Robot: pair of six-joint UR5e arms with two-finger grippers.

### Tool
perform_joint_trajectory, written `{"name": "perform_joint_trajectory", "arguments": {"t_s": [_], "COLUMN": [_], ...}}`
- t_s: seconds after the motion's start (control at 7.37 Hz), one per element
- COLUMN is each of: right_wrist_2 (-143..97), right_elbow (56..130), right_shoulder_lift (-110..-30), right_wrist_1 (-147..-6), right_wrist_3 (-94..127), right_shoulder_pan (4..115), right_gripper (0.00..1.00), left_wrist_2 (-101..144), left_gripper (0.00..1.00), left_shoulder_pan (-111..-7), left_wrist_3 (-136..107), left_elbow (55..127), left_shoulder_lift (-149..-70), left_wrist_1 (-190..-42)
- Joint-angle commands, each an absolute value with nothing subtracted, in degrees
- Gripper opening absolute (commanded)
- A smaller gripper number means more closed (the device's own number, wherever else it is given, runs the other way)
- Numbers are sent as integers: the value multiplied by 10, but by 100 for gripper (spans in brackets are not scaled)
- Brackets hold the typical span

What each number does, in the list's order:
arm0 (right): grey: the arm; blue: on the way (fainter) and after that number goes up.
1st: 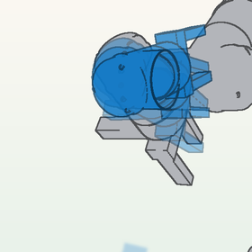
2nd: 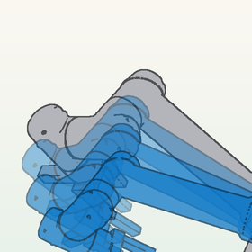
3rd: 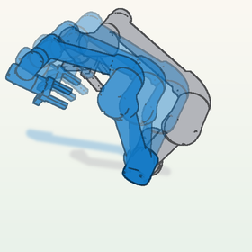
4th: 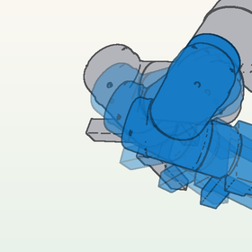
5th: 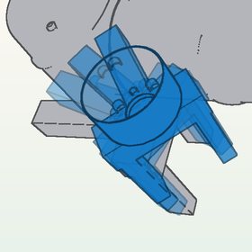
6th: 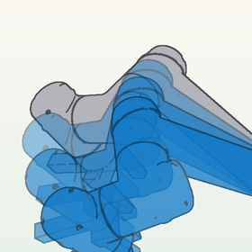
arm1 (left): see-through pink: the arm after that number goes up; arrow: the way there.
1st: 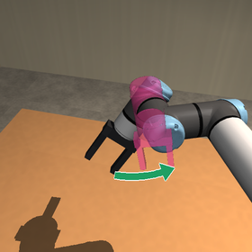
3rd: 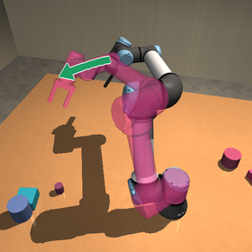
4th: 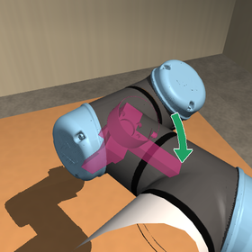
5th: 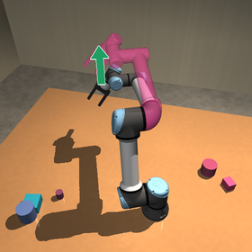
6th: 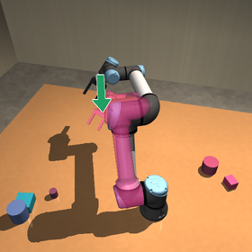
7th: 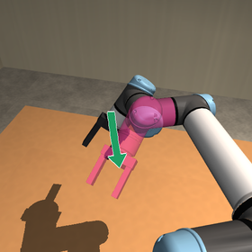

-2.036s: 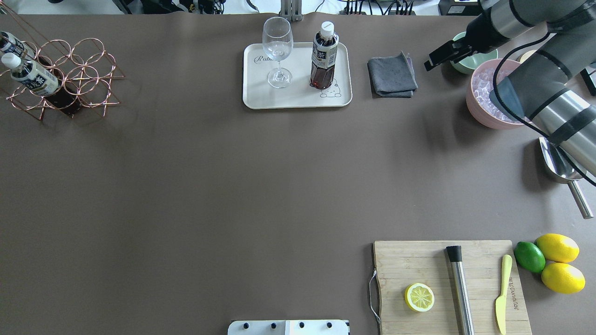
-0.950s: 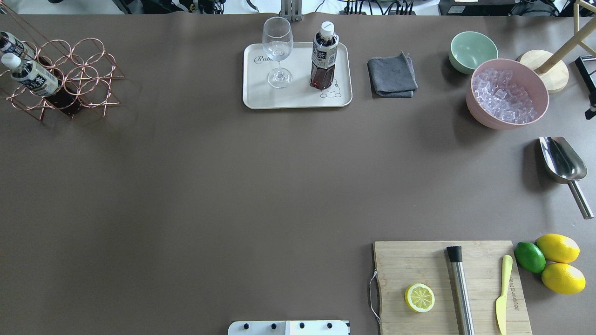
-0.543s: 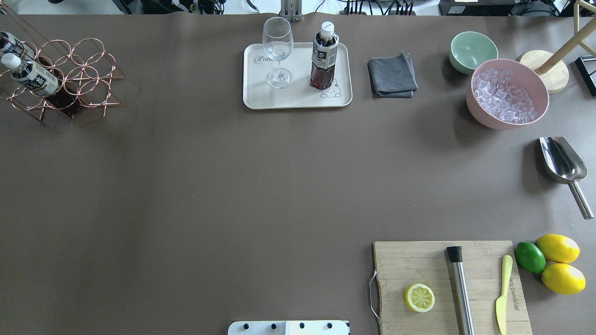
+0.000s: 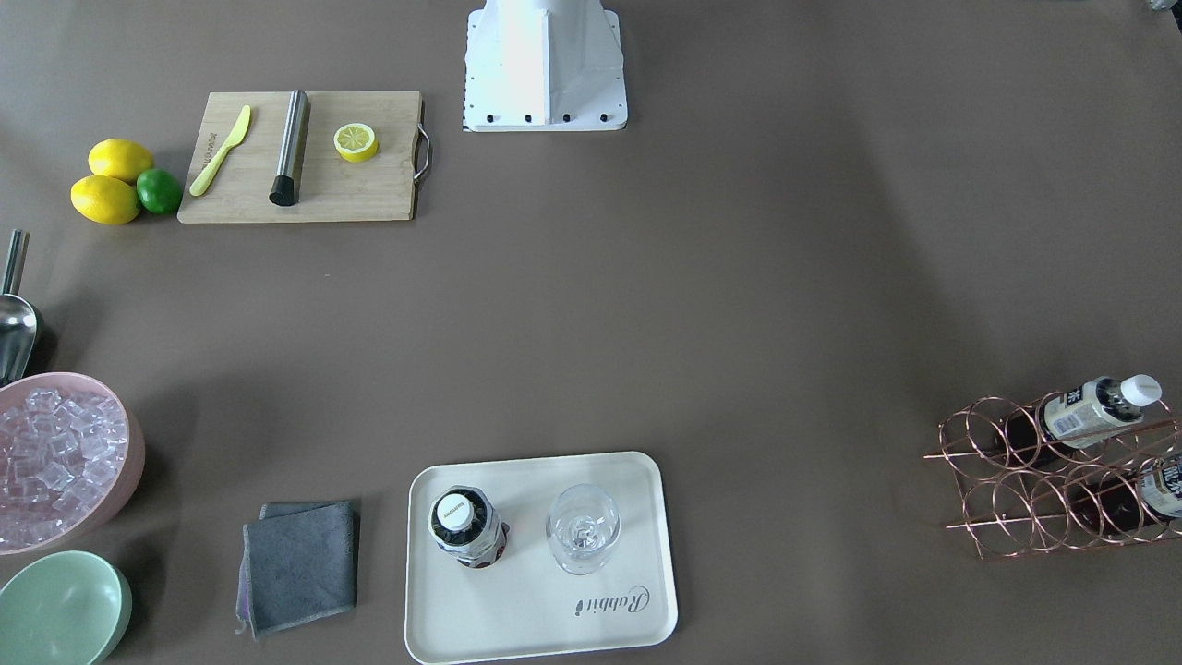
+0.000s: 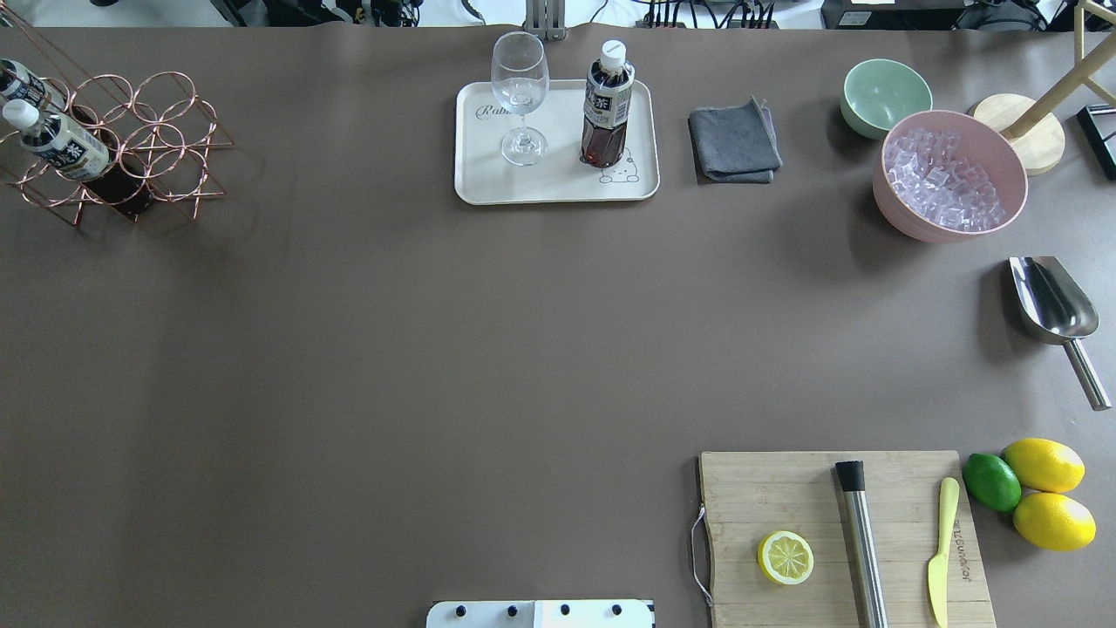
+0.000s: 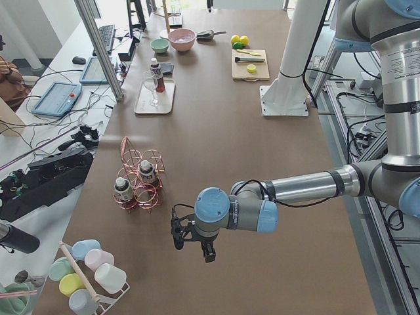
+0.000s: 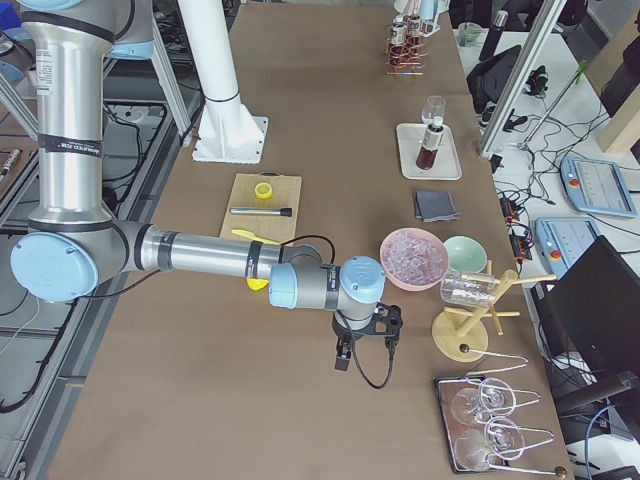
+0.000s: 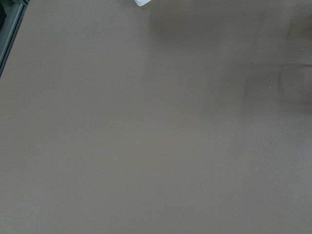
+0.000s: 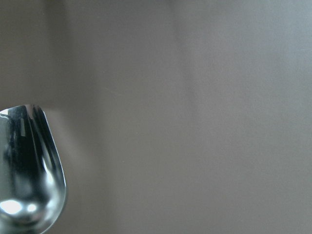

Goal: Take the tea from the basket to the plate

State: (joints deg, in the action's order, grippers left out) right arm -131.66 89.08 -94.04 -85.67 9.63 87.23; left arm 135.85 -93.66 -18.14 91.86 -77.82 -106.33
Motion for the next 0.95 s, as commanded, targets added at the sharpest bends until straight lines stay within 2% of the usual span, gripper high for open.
{"name": "perform_joint_trajectory", "arguments": {"t_s": [0.0,0.14,0.81], "right_wrist_2": [-1308,-1292,-1296], "right_elbow": [896,896,891], "right_shoulder_lift": [-943,-946,-949], "right_wrist_1": [-853,-853,-854], "right_wrist_3": [96,95,94], "right_shoulder_pan": [874,873,873], "right_gripper": [100,100,100], "left_wrist_2": [1402,1399,1345], "left_gripper": [97,97,97], "left_shoulder_pan": [-937,-934,-927], "left_wrist_3": [-192,-192,-184], "left_elbow": [964,976,988], "left_shoulder_lift": [-817,-851,-855], "left_wrist_1": [-926,-858,-853]}}
